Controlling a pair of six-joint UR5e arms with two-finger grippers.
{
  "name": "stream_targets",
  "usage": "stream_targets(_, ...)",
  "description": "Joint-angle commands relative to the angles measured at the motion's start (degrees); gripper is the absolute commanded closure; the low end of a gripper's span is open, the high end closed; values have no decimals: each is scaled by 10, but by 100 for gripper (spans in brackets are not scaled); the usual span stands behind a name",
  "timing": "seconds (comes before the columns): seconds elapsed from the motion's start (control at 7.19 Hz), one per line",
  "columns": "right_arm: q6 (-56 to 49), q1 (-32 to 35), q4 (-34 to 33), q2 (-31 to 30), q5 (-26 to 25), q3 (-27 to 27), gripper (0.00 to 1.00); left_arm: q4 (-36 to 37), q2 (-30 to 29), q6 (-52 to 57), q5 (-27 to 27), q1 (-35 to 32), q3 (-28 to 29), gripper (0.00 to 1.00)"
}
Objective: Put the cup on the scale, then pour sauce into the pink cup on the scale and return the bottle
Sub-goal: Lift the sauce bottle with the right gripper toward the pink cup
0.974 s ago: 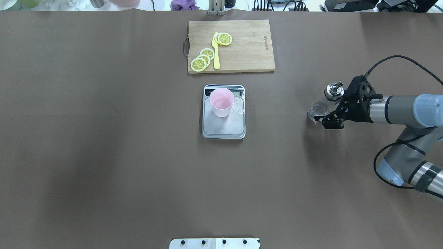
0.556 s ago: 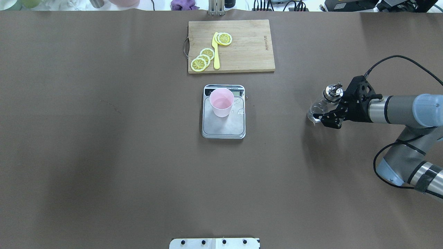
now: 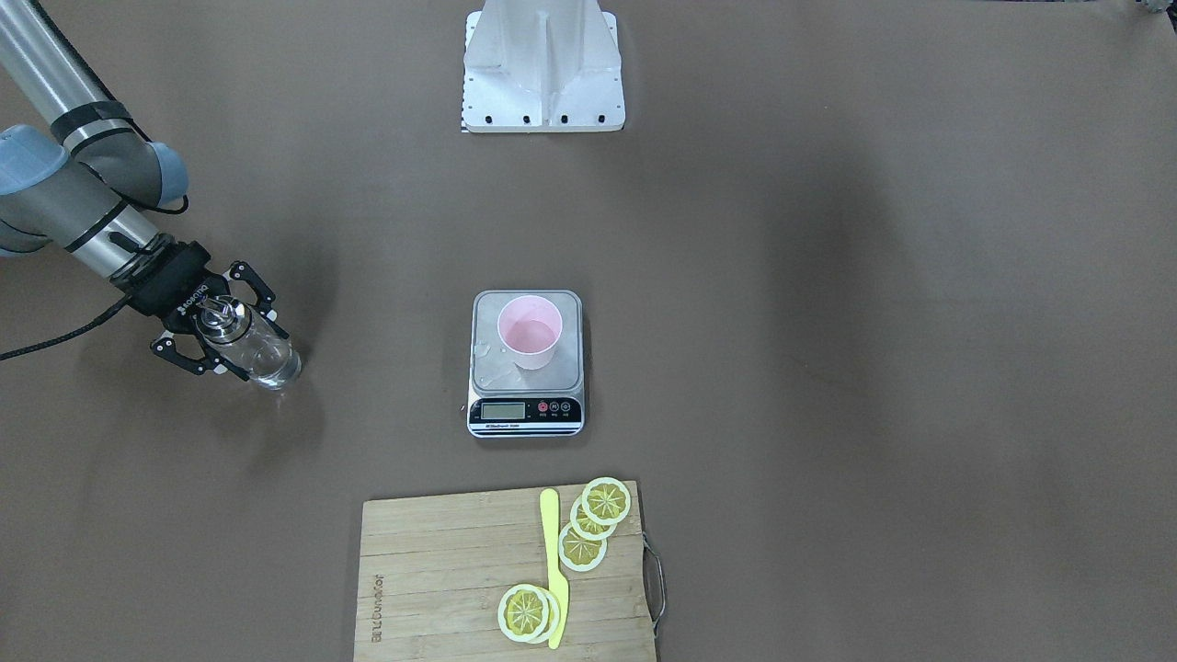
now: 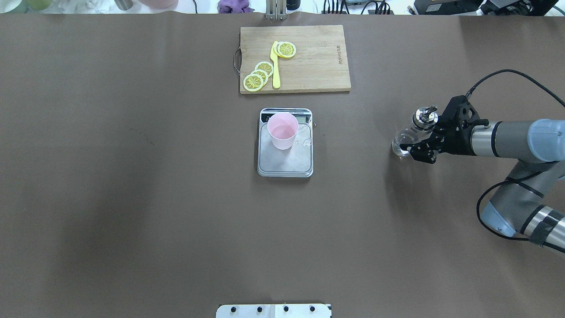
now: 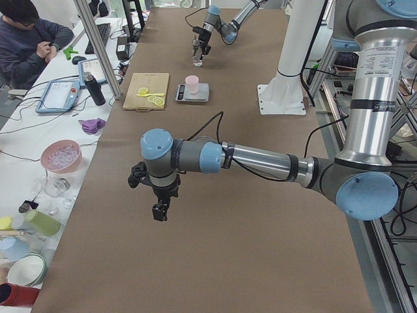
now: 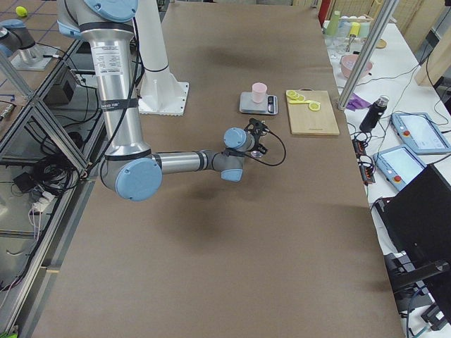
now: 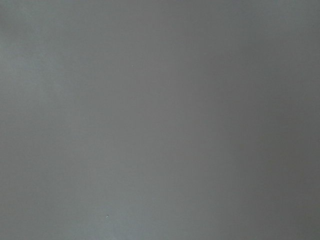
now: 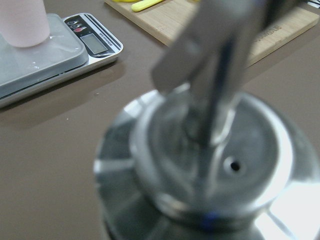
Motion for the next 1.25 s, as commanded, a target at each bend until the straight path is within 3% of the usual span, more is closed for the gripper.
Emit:
stream_targets(0.0,-3,6,-10,0,9,0,100,0,0,0,0,0,0,2)
stream_targets(0.28,-5,8,-22,-1,22,0,100,0,0,0,0,0,0,2)
stream_targets(0.42,-5,27,-46,1,76,6,100,0,0,0,0,0,0,2)
stream_targets(0.56,-7,51,-52,16,90,11,100,0,0,0,0,0,1,2)
stream_targets(0.83,-5,54,-69,12,49,15,100,1,0,0,-1,0,0,2)
stream_targets(1.11,-9,55,-142,18,42,39,100,1,0,-1,0,0,0,2)
